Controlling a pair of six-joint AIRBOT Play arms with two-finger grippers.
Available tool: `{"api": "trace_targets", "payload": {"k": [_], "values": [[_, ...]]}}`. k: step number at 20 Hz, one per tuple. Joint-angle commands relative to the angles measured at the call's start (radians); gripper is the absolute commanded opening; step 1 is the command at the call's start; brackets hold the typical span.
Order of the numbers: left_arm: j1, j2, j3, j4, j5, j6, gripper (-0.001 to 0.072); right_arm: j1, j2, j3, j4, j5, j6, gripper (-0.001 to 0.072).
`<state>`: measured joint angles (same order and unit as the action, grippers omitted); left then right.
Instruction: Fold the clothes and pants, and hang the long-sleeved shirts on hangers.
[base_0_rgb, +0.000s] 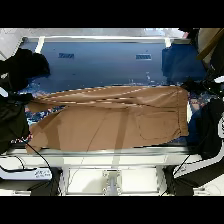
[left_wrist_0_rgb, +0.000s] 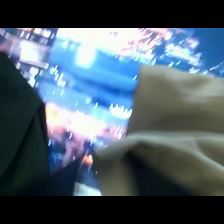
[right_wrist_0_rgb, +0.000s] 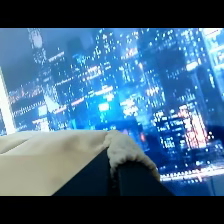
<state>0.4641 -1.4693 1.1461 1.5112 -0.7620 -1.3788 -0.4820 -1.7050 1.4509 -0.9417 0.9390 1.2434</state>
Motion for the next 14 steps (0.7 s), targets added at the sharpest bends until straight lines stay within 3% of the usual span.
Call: {"api": "trace_targets", "payload": {"k": [1,4,7,8,10,12,14], "values": [[0.003,0.017,-0.001,0.026,-0.137,-0.046,0.0719,-0.005,0.002,0.0,-0.016,0.027,0.005,0.0046],[0.018,0.089,-0.001,0.033,-0.195,-0.047,0.0717,-0.024,0.003,0.001,-0.04,0.114,0.005,0.0045],[0.034,0.138,0.006,-0.005,-0.023,-0.144,0.0712,-0.031,0.003,0.001,-0.042,0.15,0.005,0.0052],[0.047,0.117,0.029,-0.079,-0.021,-0.137,0.0711,-0.028,0.003,0.001,-0.038,0.148,0.005,0.0118],[0.086,0.031,0.1,-0.283,-0.131,-0.027,0.0711,-0.016,0.003,0.001,-0.031,0.142,0.004,0.0283],[0.134,-0.077,0.179,-0.486,-0.261,0.062,0.0713,-0.016,0.003,0.001,-0.032,0.142,0.0,0.0293],[0.172,-0.163,0.233,-0.637,-0.303,0.098,0.0713,-0.016,0.003,0.001,-0.032,0.142,0.0,0.0293]]}}
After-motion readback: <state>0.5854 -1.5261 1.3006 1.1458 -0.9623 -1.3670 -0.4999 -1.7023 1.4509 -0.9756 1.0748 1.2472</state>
